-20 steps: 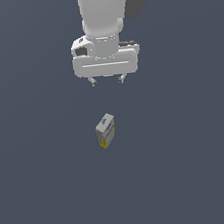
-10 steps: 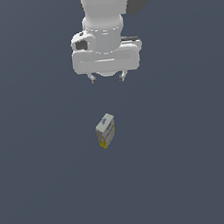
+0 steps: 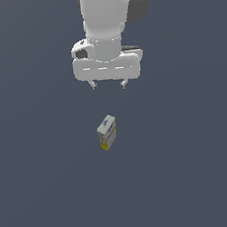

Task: Pick up the object and move it to a goal position.

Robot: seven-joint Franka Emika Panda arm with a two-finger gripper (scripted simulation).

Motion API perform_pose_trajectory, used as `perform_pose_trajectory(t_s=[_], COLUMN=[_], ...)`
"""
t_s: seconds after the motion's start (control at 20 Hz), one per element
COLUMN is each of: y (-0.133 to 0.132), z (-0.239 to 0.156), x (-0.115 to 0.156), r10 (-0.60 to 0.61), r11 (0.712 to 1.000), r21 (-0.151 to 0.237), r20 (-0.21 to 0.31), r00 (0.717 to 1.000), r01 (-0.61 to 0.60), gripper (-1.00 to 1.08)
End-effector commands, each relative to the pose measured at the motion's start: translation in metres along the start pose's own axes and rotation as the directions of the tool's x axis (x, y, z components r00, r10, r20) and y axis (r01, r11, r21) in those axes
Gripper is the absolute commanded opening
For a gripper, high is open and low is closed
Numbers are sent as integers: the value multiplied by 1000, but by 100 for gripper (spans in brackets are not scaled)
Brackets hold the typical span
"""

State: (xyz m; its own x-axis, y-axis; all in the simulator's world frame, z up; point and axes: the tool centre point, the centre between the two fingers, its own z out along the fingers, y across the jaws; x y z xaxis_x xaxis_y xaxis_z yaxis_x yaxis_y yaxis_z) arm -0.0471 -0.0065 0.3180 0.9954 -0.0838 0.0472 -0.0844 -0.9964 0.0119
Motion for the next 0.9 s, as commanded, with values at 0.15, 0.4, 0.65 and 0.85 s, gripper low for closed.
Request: perform_pose_trajectory(t_s=[0.15,0.4,0.65,0.85], y=[4,11,17,21], z=[24,57,88,105], x=[13,29,40,46], r10=[100,230,339,397], r11=[995,973,941,918], r21=[5,5,0,-5], r20=[12,27,38,44], r00=[995,973,940,917], r01=[-100,-230,-339,-398], gripper=[100,100,100,100])
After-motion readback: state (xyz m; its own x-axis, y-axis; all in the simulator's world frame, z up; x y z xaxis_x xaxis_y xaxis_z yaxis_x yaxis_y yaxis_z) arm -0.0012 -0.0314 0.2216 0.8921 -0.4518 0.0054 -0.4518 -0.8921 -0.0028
